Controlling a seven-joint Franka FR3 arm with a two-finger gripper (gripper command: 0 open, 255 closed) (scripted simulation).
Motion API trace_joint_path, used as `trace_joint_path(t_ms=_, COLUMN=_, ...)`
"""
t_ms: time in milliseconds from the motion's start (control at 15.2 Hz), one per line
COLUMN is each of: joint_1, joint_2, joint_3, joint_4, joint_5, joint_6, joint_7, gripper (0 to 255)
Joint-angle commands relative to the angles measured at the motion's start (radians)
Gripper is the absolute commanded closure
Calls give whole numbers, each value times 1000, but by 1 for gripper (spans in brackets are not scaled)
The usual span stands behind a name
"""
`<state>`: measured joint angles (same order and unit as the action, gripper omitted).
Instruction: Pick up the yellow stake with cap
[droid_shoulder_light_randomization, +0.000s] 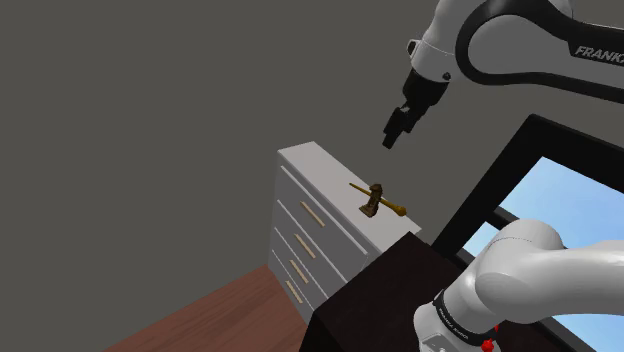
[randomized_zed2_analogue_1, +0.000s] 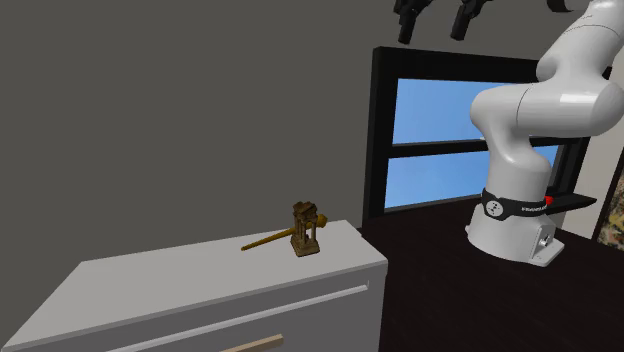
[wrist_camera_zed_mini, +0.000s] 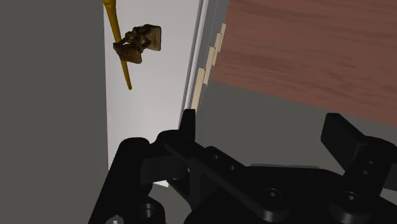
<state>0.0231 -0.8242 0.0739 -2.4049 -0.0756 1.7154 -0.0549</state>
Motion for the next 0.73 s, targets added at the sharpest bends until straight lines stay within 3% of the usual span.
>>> trace_joint_path(t_ms=0, joint_1=0, joint_2=0, joint_3=0, joint_4=0, joint_5=0, joint_6=0, joint_7=0, gripper=0)
trace_joint_path(t_ms=660, joint_1=-62, joint_2=174, joint_3=-116, joint_4=-141, joint_5=-97, joint_6=287, joint_7=-104, gripper=0)
